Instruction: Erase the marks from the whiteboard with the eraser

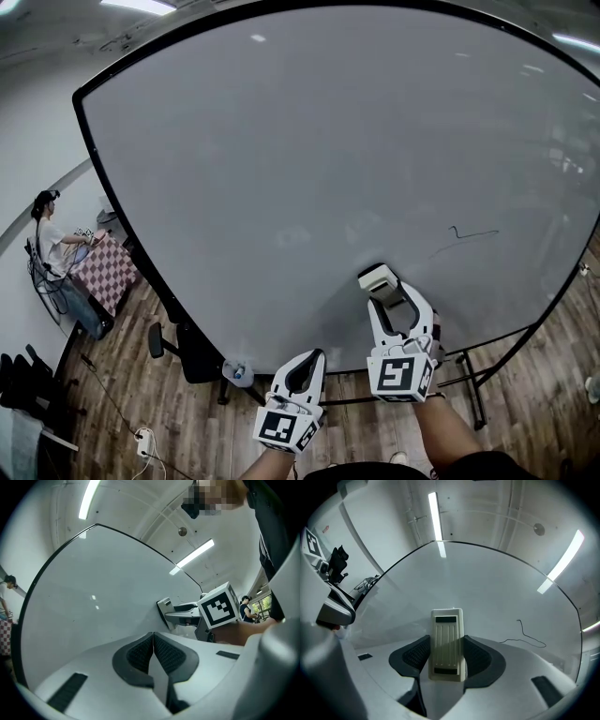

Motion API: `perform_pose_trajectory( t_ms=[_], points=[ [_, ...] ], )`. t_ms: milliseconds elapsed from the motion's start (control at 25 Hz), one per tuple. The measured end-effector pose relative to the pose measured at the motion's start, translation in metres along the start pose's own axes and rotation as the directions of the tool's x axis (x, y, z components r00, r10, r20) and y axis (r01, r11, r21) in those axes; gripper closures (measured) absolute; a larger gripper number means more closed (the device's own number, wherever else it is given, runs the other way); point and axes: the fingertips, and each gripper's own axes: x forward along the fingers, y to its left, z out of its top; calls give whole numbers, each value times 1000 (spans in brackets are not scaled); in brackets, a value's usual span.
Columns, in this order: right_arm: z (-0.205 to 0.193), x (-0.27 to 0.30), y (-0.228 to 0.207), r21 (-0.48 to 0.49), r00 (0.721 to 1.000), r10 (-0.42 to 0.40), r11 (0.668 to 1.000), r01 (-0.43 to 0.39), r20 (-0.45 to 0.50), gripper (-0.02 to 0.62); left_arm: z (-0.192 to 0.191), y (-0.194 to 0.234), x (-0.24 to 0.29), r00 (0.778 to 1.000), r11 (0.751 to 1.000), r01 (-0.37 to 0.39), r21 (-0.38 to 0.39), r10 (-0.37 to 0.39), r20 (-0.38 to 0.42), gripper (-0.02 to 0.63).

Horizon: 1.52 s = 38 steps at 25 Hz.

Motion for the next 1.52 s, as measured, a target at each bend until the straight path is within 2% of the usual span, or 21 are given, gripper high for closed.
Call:
perform_pose_trajectory(
  t_ms=[160, 320, 800, 1280, 1520],
  points=[
    [7, -1, -4, 38, 1000, 30, 999, -30, 5, 350, 5, -4, 3, 1000, 1000, 0, 12, 0, 5, 584],
    [11, -2, -10, 26, 998, 43, 999, -44, 39, 350, 9, -12, 7, 1000, 1000, 0, 21, 0, 13, 584],
    [14, -5, -77, 36, 995, -25, 999, 22, 91, 344, 3, -39, 29, 1000, 1000, -3, 5, 2, 5, 584],
    [0, -14, -147, 80, 991, -104, 992, 97, 88, 342, 4, -67, 47, 1000, 1000, 2, 20, -2, -1, 584],
    [-1, -14, -168, 95, 988, -133, 988, 125, 82, 341, 11, -72, 53, 1000, 999, 20, 31, -20, 6, 584]
  ],
)
